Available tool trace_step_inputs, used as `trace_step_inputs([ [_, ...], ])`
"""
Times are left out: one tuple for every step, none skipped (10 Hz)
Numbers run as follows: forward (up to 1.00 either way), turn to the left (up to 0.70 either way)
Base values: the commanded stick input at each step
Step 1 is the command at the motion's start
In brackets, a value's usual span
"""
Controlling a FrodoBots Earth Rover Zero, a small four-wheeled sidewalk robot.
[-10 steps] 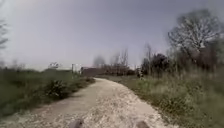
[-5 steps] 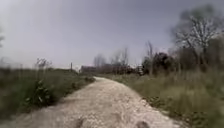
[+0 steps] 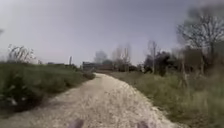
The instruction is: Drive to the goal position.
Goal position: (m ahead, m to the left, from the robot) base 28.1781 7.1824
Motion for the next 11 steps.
trace_step_inputs([
  [1.00,0.00],
  [1.00,0.00],
  [1.00,0.00],
  [1.00,0.00],
  [1.00,0.00],
  [1.00,0.00],
  [1.00,0.00],
  [1.00,0.00],
  [1.00,0.00],
  [1.00,0.00],
  [1.00,0.00],
])
